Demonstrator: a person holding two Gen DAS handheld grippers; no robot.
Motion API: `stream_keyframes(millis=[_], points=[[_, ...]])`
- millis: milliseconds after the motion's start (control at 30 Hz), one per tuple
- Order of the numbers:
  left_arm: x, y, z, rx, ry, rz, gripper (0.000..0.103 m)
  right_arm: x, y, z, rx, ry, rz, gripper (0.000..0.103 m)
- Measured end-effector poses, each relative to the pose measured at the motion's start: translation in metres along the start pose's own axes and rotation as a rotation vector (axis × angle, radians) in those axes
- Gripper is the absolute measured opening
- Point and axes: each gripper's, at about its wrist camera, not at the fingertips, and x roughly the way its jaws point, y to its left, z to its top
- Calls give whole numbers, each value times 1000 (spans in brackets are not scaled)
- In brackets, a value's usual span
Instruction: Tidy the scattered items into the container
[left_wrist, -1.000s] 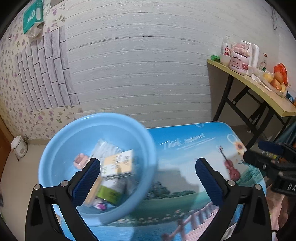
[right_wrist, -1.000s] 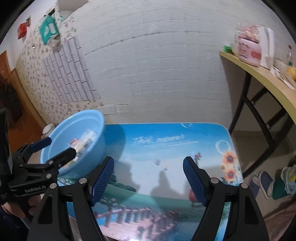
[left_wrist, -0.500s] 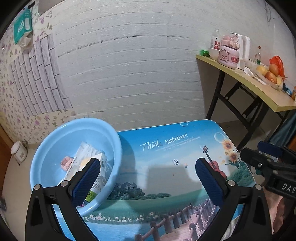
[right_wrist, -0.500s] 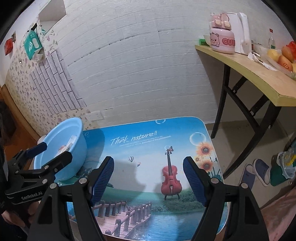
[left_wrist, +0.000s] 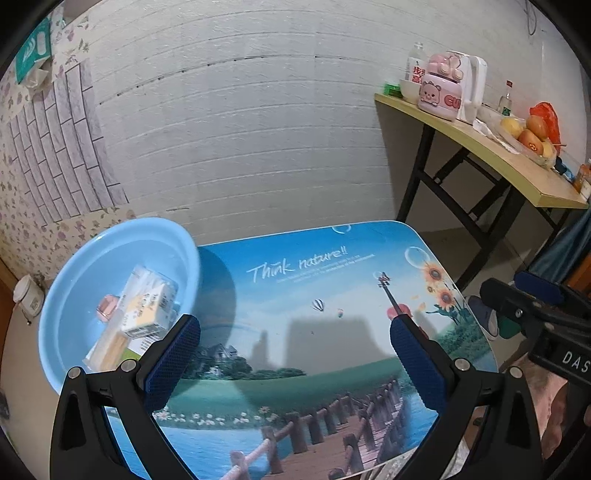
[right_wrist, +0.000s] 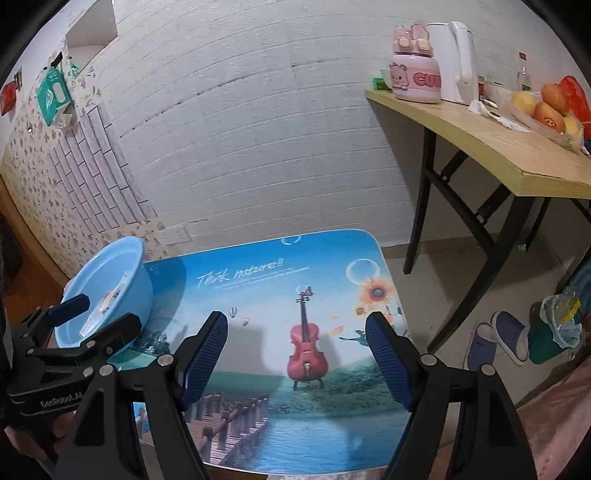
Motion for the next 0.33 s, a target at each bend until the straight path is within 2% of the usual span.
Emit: stream_keyframes(millis=[133,333], points=[[1,-4,0,8,1,6,103,-1,0,-1,-9,3,5,79],[-10,-2,4,8,-38,28,103,-1,8,-2,-23,5,20,79]])
